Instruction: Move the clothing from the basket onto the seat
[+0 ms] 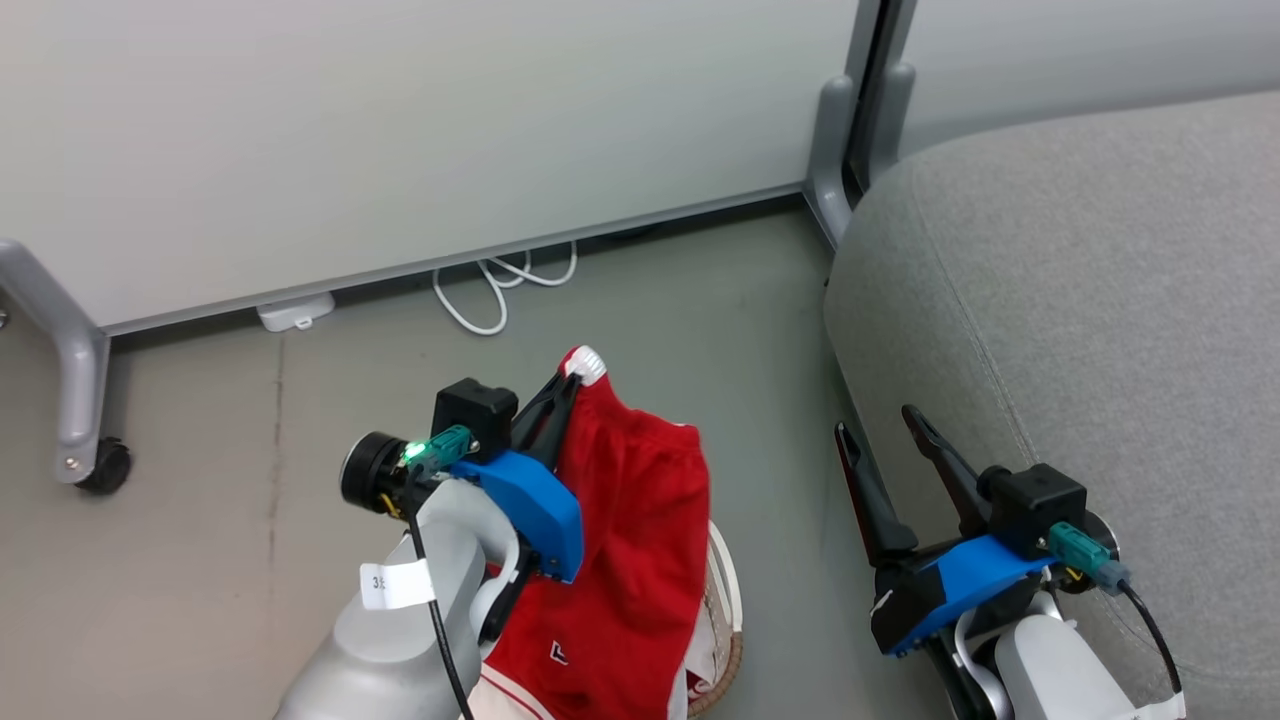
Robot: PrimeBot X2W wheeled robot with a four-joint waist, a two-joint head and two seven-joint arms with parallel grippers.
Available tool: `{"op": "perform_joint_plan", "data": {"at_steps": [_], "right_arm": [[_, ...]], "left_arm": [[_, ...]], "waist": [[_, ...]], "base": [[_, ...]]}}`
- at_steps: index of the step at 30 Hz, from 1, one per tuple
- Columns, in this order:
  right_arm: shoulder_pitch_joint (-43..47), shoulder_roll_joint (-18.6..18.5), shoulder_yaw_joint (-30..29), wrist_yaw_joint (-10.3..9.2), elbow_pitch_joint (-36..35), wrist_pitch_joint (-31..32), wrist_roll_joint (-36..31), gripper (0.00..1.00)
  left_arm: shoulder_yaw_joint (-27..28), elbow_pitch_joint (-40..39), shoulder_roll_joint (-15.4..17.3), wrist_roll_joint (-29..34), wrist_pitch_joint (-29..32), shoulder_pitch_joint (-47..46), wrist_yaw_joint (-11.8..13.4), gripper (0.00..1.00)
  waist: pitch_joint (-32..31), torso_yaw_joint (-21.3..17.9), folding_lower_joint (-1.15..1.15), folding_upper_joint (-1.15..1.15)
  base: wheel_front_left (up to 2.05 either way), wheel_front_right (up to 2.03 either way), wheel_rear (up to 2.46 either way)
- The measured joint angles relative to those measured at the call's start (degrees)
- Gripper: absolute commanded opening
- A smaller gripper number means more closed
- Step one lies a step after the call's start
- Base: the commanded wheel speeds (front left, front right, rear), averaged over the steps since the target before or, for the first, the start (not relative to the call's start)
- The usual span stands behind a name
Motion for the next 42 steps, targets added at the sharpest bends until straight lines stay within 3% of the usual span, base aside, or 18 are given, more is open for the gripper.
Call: {"op": "perform_joint_plan", "data": {"at_steps": [18,33,42], "right_arm": [[3.1,0.0,1.7,0.01,-1.2,1.9,0.6,1.00],[3.3,0.0,2.9,0.00,-1.6,2.6,0.9,1.00],[0.7,0.0,10.4,0.01,0.5,4.8,1.7,1.00]], "left_arm": [[-8.3,-9.5,0.0,-7.3,1.1,-3.6,2.7,0.00],[-12.2,-9.6,0.0,-10.3,1.2,-4.6,4.4,0.00],[-14.7,-9.7,0.0,-11.9,1.1,-4.8,4.8,0.00]], "waist": [[-5.0,2.6,0.01,0.00],[-5.3,2.3,0.01,0.00],[-5.2,2.5,0.01,0.00]], "base": [[0.00,0.00,0.00],[0.00,0.00,0.00],[0.00,0.00,0.00]]}}
